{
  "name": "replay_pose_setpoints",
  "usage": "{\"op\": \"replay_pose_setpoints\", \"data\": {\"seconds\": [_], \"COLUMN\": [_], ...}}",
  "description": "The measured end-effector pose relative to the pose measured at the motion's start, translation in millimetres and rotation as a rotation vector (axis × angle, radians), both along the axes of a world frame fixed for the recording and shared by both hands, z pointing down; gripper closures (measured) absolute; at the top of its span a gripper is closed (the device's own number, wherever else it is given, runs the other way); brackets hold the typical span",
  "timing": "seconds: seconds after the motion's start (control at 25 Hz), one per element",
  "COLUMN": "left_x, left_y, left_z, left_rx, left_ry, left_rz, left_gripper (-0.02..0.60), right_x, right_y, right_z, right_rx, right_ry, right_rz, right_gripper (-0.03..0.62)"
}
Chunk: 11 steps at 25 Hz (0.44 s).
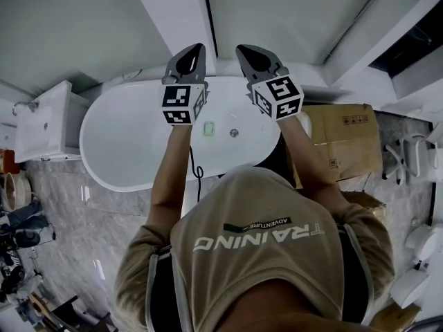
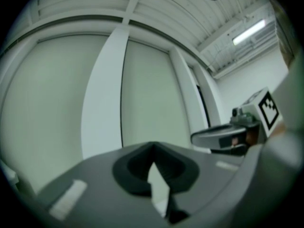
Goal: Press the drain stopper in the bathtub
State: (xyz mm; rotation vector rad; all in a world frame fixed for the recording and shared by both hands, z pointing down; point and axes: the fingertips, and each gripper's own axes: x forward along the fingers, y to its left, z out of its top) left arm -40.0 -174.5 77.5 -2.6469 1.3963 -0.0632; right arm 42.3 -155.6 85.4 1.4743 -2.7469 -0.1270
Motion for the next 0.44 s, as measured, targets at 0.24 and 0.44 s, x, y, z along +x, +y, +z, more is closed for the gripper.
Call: {"op": "replay_pose_setpoints", "data": {"seconds": [0.24,0.44], "left_x": [-3.7,-0.7], "left_y": [-1.2,-2.7], "left_z": [2.2,-5.0], "left_rx": [-0.004,0.014], "left_ry": [0.024,0.038], "left_rz": [0.001,-0.003], "left_gripper": [0.58,0.58], "right_x": [-3.1,-3.7], "right_y": [1.1,-0.3], "right_z": [-2.2,-2.3], "right_rx": [0.014,0.021], "right_ry": [0.012,0.032], "right_rz": [-0.005,-0.025], "right_gripper": [0.586,0.585]}}
